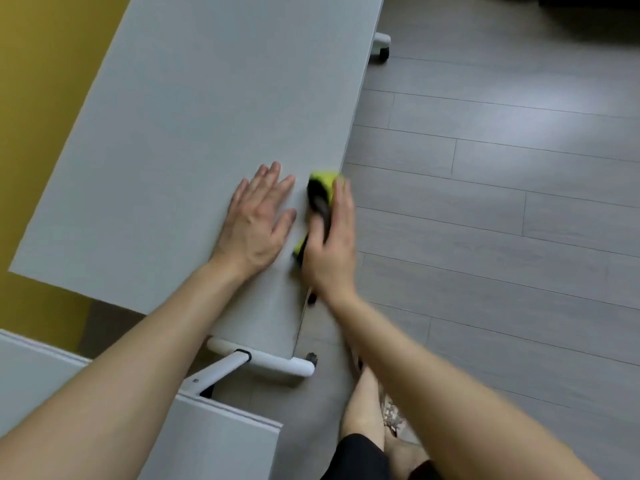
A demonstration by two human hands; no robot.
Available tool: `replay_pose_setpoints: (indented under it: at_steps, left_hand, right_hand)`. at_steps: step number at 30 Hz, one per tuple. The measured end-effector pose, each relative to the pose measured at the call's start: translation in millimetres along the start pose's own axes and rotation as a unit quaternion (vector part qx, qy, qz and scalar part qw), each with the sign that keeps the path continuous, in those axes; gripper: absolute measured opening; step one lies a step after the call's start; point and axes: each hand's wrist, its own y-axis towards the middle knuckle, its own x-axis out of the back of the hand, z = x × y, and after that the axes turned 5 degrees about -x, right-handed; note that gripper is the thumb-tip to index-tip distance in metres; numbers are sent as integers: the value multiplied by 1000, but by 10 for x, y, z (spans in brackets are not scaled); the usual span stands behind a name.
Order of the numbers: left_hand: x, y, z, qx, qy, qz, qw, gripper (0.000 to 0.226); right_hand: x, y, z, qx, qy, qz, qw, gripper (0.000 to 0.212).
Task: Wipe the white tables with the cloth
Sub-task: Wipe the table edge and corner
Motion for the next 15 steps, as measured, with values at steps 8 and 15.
replay_pose_setpoints:
  at_steps: [8,15]
  left_hand:
    - [550,-1021,19,120,50,213,968,108]
    - [482,-998,3,135,47,200,969,112]
  right_hand:
    - [97,299,13,26,-40,-5,999,69]
    - [122,-1731,-247,2,-4,43,999,69]
